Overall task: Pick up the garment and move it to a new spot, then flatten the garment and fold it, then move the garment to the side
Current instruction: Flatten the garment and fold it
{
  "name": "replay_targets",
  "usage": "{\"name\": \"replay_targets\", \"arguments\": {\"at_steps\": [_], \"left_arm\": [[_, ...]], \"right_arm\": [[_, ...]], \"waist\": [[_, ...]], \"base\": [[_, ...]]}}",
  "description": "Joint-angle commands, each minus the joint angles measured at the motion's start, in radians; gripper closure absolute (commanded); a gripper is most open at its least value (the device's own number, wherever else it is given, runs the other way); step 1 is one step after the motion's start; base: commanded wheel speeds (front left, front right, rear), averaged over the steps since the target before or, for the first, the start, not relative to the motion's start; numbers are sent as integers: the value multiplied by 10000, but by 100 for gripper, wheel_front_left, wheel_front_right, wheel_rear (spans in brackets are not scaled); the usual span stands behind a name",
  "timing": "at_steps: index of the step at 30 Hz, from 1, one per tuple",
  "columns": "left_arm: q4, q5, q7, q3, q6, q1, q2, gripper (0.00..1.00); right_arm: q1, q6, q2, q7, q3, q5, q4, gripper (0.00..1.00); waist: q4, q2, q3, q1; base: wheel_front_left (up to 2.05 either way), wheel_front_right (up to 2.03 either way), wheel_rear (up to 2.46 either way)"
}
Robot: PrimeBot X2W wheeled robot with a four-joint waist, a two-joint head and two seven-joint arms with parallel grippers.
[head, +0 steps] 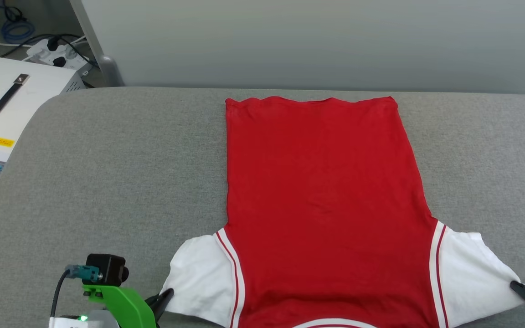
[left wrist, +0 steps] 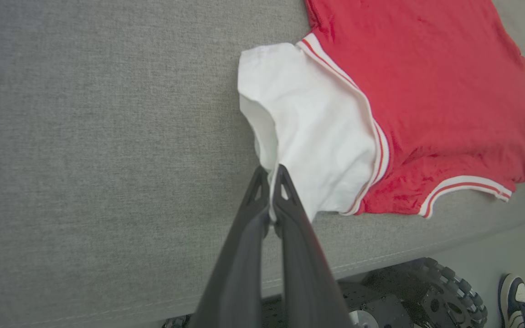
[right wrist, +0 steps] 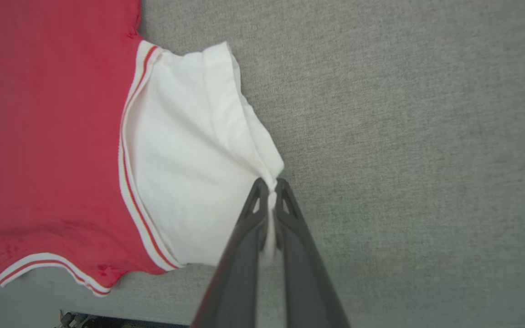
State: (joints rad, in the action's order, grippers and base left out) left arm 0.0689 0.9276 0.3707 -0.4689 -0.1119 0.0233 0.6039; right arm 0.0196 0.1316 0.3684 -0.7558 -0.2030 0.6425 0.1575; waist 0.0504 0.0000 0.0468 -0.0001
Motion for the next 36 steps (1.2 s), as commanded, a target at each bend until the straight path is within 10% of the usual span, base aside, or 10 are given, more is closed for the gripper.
{"name": "replay_targets", "arguments": {"at_steps": [1,2,17,36], "left_arm": [[198,89,40,40,-87,-63,-45,100],[338,63,75,27,-108,-97,-28,100],[3167,-706,618,-309,-593,-525,310,100],[3646,-1350,5,-670,-258,-1756,-471,100]], "right_arm": [[-56,-9,-38,-107,-118,-133,-246,41],[-90,-9,-67,-202,-170,-192,-410,0],[-3634,-9,269,-2702,-77,-625,-3321,0],[-10594,-9,883,-4888,-56,-2865,964,0]], "waist": [[46,0,198,1],[71,0,275,1],[1177,0,2869,1],[3090,0,5690,1]], "base": [[0,0,0],[0,0,0],[0,0,0],[0,0,0]]}}
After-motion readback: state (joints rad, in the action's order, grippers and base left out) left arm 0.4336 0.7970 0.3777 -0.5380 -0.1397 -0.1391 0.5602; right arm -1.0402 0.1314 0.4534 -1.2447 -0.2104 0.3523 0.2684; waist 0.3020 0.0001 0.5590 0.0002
